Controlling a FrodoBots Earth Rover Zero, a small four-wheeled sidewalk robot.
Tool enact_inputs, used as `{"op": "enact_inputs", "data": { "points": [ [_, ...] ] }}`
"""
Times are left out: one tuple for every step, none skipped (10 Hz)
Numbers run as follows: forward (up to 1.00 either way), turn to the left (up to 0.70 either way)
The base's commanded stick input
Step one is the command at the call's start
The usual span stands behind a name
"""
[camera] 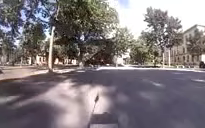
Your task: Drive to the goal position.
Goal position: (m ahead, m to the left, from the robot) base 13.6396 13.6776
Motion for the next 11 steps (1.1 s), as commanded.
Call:
{"op": "enact_inputs", "data": {
  "points": [
    [1.0,0.4],
    [1.0,0.4],
    [1.0,0.4],
    [1.0,0.4],
    [1.0,0.4],
    [1.0,0.4],
    [1.0,0.4],
    [1.0,0.4],
    [1.0,0.4],
    [1.0,0.24],
    [1.0,0.03]
  ]
}}
